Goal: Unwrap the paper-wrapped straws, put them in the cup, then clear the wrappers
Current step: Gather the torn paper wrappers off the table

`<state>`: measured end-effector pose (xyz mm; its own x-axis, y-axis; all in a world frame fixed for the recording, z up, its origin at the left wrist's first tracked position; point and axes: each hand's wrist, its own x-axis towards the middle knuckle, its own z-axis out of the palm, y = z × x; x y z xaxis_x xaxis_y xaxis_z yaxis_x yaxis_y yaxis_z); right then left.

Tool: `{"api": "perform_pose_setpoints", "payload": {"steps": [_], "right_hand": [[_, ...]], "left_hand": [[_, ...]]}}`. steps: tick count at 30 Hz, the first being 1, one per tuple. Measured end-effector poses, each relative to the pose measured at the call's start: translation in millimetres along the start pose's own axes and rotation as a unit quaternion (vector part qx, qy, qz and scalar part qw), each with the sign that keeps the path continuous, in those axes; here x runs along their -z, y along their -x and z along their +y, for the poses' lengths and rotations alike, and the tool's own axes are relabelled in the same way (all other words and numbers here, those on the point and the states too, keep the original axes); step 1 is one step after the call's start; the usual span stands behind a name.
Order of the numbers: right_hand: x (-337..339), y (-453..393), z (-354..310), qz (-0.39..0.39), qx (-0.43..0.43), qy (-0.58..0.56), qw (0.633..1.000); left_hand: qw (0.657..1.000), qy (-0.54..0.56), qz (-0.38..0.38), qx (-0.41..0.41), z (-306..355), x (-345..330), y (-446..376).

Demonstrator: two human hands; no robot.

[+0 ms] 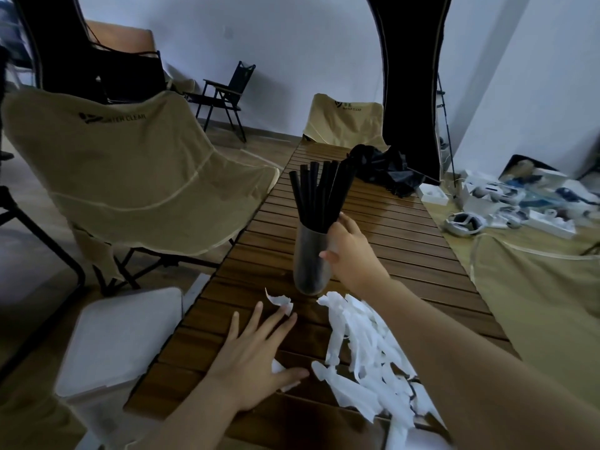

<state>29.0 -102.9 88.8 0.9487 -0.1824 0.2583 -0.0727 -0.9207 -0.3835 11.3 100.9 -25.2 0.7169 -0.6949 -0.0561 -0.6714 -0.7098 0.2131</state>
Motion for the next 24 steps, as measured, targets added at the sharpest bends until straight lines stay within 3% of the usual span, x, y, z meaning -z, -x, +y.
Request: {"api": "perform_pose_setpoints", "payload": {"steps": [6,9,12,14,18,24], "right_hand": [[8.3,84.8,22.1,0.068,0.048,-0.055,0.995],[8.3,142.4,50.0,-0.041,-0.037,0.019,0.998],[6.4,176.4,67.1,-0.153,-0.132,0.063,0.977],[-4.3,188.4,68.9,-0.193,-0.154,0.079,0.966],[-33.7,193.7,69.7,-0.120,-0.164,0.101,0.974],[-46.4,177.3,81.6,-0.019,-0.129,0.093,0.987]], "left_hand": [[0.999,0.005,0.052,0.013,1.5,-4.2,-10.0],[0.999,0.002,0.040,0.000,4.3,-0.8,-23.2],[1.000,0.008,0.013,-0.027,13.0,-3.4,-36.2],[0.999,0.007,0.040,-0.031,25.2,-11.2,-37.2],[0.988,0.072,0.136,-0.017,42.7,-21.2,-25.0],[0.970,0.172,0.171,0.031,59.5,-14.0,-16.8]]}}
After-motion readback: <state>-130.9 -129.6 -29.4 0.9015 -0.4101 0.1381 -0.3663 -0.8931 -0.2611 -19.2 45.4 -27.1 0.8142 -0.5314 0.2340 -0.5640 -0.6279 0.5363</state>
